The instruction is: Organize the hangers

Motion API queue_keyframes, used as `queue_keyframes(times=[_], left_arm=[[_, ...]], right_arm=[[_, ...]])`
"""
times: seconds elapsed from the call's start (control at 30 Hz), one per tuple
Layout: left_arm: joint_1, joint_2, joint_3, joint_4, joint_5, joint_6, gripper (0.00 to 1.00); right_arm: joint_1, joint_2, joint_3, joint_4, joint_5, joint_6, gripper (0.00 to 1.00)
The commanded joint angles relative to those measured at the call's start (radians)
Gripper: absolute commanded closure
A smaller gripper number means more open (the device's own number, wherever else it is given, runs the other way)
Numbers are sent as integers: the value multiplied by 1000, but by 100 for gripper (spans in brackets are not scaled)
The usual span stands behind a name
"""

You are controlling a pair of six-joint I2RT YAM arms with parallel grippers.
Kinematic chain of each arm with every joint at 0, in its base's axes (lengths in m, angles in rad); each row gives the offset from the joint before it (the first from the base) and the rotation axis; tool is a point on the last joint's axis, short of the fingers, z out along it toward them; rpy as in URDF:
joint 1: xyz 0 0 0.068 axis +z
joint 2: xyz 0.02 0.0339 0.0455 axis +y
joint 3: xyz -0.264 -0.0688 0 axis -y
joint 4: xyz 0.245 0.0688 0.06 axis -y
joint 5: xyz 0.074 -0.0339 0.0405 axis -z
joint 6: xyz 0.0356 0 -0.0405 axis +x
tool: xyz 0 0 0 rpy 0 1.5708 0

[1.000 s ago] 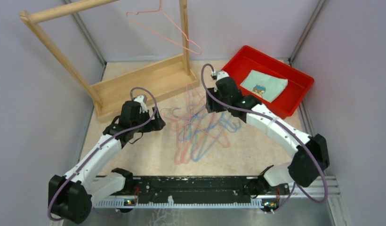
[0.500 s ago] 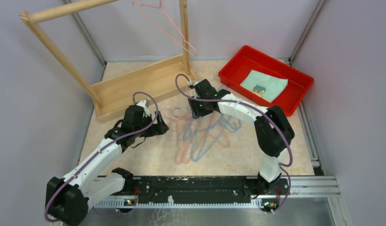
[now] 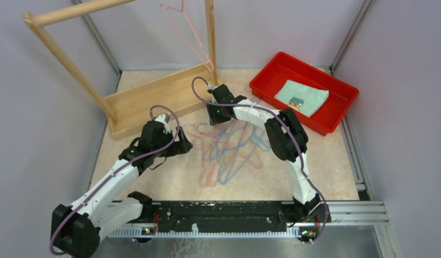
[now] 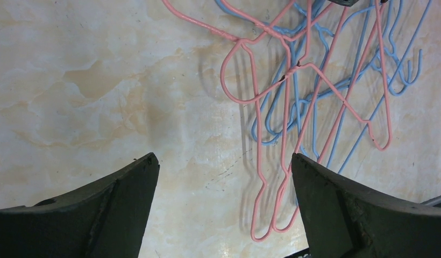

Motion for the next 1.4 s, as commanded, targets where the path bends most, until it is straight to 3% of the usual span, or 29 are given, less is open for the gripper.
queue_keyframes(times=[0.0, 0.07, 0.17, 0.2, 0.53, 0.73, 0.97, 1.13, 1.3, 1.37], left_arm=[[-9, -24, -17, 9, -20, -25, 2], [-10, -28, -18, 7, -23, -26, 2], [-11, -34, -19, 5, -26, -29, 2], [-13, -35, -18, 6, -24, -30, 2], [-25, -49, 1, 152, 67, 39, 3], [-50, -26, 19, 239, 83, 64, 4], [-103, 34, 62, 298, 78, 61, 5], [-165, 61, 102, 323, 43, 58, 5], [-217, 78, 104, 326, 22, 40, 5], [-233, 78, 101, 322, 13, 39, 5]], right_arm=[[-28, 49, 89, 38, 22, 31, 56], [-34, 70, 109, 37, 17, 35, 65], [-41, 80, 119, 42, 10, 50, 99], [-44, 74, 114, 45, 6, 59, 100], [-112, -255, -66, 142, -98, 220, 100], [-202, -451, -160, 251, -206, 484, 100], [-242, -518, -165, 271, -262, 616, 100], [-256, -549, -327, 415, -314, 812, 100], [-267, -573, -365, 261, -219, 721, 99], [-274, -568, -395, 246, -221, 695, 91]])
